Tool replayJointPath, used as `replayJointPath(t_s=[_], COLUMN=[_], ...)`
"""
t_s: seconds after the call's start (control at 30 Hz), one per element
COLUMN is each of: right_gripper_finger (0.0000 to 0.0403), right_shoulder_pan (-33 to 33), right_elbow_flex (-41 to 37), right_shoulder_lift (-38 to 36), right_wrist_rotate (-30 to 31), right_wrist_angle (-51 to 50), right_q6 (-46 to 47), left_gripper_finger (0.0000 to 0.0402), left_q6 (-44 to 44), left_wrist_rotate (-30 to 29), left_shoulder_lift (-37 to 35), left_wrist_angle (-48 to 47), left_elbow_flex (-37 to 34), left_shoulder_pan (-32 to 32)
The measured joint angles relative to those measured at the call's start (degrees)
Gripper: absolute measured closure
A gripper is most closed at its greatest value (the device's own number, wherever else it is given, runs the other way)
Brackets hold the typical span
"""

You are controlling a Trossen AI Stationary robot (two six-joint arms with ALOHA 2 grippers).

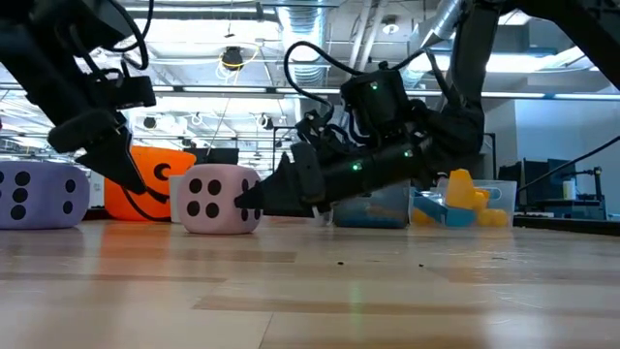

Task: Pick & Place Toys
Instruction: Put the pink die into the white bin

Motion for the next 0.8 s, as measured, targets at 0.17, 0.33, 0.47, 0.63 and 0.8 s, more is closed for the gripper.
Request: replayJointPath(t_s=[0.17, 0.33, 0.47, 0.63, 0.8], right_gripper_finger=[0.0003, 0.0003, 0.0003, 0.0003, 0.0003], right_shoulder_pan=[0.0, 0.0, 0.1, 0.0, 0.1], right_elbow_flex=[1.1, 1.4, 1.3, 1.3, 1.3], right_shoulder_lift=[0.0, 0.0, 0.0, 0.0, 0.0], right_wrist_rotate=[0.1, 0.1, 0.1, 0.0, 0.5], right_wrist_angle=[-1.8, -2.7, -3.0, -3.0, -3.1], right_q6=[-0.1, -0.1, -0.1, -0.1, -0.1], left_gripper_finger=[0.0321, 0.0321, 0.0321, 0.0321, 0.0321], left_q6=[0.1, 2.4, 3.9, 2.1, 1.5], left_wrist_rotate=[0.2, 4.9, 8.3, 8.8, 9.2], left_shoulder_lift=[3.6, 6.8, 9.2, 10.5, 10.5], left_wrist_angle=[5.9, 14.8, 20.6, 21.9, 23.1], left_elbow_flex=[0.0, 0.0, 0.0, -0.1, -0.1], left_shoulder_pan=[2.0, 3.3, 3.3, 3.3, 3.3])
